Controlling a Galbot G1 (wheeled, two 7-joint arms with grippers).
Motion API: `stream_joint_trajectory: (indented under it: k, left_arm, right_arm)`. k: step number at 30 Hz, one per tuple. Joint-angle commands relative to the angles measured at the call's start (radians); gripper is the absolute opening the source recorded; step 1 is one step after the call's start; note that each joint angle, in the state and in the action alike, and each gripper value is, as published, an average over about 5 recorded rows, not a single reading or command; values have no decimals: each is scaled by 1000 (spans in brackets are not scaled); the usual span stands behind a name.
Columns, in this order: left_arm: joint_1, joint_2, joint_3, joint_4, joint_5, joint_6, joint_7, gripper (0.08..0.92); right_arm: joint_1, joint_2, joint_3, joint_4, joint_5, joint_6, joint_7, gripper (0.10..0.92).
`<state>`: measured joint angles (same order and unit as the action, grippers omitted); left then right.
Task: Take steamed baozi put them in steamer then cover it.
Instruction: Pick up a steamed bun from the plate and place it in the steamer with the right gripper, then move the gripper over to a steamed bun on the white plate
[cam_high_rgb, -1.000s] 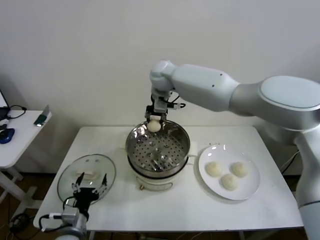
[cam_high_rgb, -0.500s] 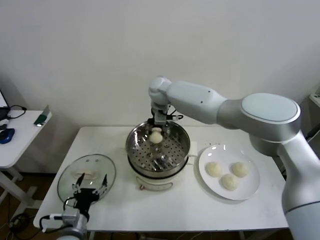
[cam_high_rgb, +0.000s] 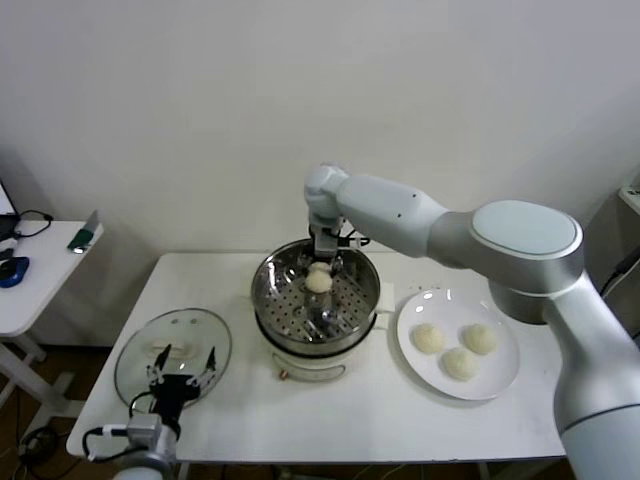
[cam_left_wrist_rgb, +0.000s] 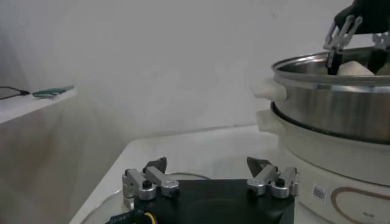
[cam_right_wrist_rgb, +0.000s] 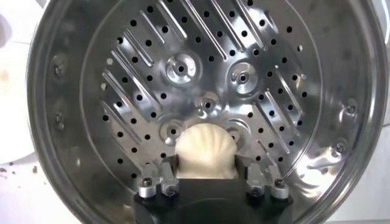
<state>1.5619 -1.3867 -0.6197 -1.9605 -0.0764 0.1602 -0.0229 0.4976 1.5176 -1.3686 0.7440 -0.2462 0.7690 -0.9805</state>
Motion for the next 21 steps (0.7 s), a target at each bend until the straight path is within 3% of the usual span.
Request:
stream_joint_trajectory:
  k: [1,4,8,13,17,21]
  left_arm:
    - [-2,0,1,1,1,1,1,823]
    - [-3,0,2,-2,3,2,1,823]
    - [-3,0,3,-8,5,5,3,823]
    - [-3,-2,7,-14,13,10,4,823]
    - [-5,-7,12,-20,21,15,7,823]
    - [-9,-10,18,-27,30,20,11,823]
  right_arm:
    - [36,-5,1,-7,28,22,-24,799]
    - [101,-23,-18,2,128,36,-62,819]
    - [236,-61,-101,12,401,-3,-126,822]
    - [385,-180,-295,105,830,-263,-226,823]
    - [483,-328,-440,225,961,-498,-236,823]
    - [580,-462,-606,376,1043,-633,-178,823]
